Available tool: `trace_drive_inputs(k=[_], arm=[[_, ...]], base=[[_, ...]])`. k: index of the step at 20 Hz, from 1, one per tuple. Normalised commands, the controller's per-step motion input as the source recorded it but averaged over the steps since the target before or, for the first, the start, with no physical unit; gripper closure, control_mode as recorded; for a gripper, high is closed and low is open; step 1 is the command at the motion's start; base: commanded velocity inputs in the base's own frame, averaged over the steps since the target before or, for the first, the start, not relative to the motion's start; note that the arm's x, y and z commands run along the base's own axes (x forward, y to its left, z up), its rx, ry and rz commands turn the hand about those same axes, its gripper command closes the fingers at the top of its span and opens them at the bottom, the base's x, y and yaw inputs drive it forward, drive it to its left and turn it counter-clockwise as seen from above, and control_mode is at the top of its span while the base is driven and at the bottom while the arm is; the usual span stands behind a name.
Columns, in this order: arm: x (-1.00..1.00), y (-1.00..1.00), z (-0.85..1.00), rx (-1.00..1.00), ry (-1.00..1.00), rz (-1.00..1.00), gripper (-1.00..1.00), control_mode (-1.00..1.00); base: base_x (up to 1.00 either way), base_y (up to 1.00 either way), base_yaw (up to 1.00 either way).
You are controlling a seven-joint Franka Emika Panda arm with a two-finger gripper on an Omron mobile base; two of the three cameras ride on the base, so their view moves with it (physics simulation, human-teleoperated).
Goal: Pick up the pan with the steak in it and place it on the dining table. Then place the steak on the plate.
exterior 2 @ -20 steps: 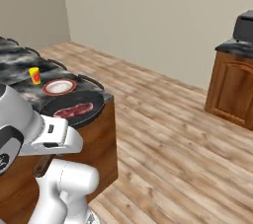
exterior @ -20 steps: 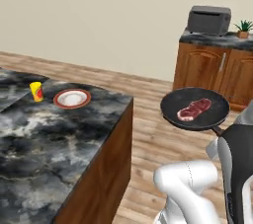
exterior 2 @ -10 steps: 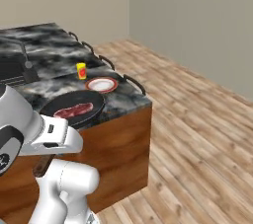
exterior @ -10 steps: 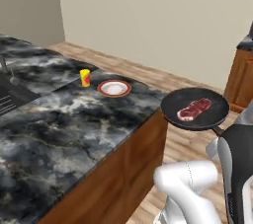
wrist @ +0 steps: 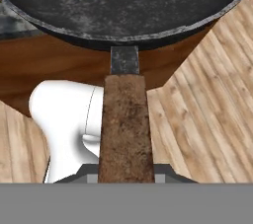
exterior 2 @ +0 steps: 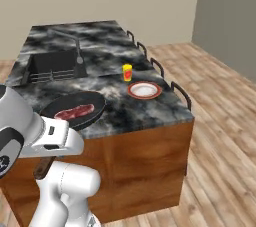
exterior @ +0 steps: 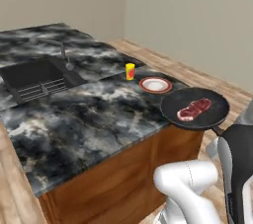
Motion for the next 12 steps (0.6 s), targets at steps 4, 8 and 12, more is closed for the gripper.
trace_drive_inputs(k=[4, 8, 12], arm=[[0.00, 0.00, 0.00, 0.00, 0.00, 0.00, 1.00, 1.00], [0.00, 0.00, 0.00, 0.00, 0.00, 0.00, 1.00, 1.00], [0.00, 0.00, 0.00, 0.00, 0.00, 0.00, 1.00, 1.00]], base=[[-0.05, 0.00, 0.49], [-0.01, -0.01, 0.12], [0.14, -0.26, 0.00]])
